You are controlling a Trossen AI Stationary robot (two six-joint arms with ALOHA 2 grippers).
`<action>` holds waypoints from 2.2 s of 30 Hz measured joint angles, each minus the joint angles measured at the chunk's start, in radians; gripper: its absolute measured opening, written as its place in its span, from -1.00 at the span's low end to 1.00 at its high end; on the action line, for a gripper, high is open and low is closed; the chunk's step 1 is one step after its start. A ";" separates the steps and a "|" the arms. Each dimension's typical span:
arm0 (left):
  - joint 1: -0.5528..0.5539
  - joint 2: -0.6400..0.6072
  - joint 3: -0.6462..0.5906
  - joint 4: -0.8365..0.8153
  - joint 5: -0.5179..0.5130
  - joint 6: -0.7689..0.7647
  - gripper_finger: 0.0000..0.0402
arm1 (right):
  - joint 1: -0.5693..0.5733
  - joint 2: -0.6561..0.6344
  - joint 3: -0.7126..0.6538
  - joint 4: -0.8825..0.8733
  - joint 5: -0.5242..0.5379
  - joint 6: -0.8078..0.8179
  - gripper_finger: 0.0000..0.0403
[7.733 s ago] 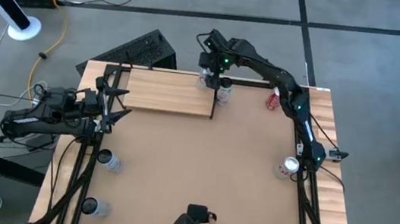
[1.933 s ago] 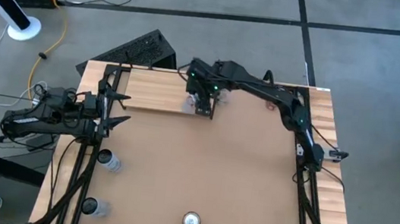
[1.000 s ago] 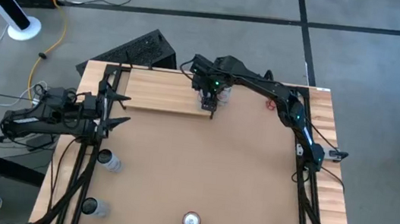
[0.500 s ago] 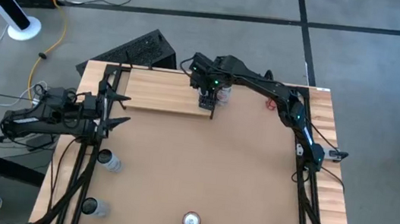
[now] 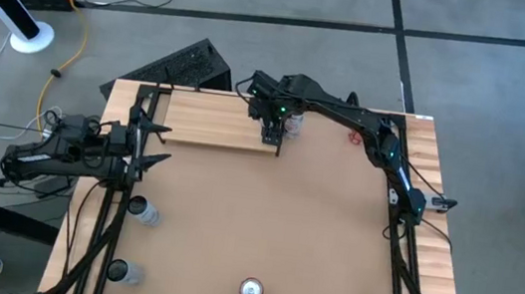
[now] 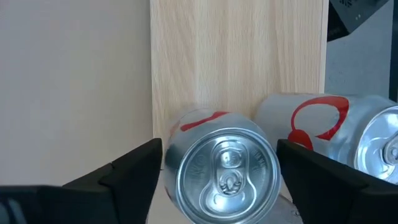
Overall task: Place canned beverage on shelf
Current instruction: Put the silver and red soda can on the shelf aligned with the other silver and red soda can
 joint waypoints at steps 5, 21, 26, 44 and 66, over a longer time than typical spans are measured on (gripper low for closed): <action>0.000 0.000 0.000 0.000 0.000 0.000 0.51 | 0.000 0.000 0.000 -0.008 0.000 -0.001 0.50; 0.000 0.000 0.000 0.000 0.000 0.000 0.51 | 0.036 0.000 -0.001 0.104 0.001 -0.105 0.41; 0.000 0.000 0.000 0.000 0.000 0.000 0.51 | 0.079 -0.048 -0.002 0.056 -0.002 -0.073 0.41; 0.000 0.000 0.000 -0.001 0.054 -0.012 0.51 | 0.220 -0.594 -0.597 0.116 -0.022 0.308 -0.05; 0.000 0.000 0.000 0.000 -0.006 0.006 0.51 | -0.081 -0.775 -1.640 1.600 -0.088 0.455 -0.92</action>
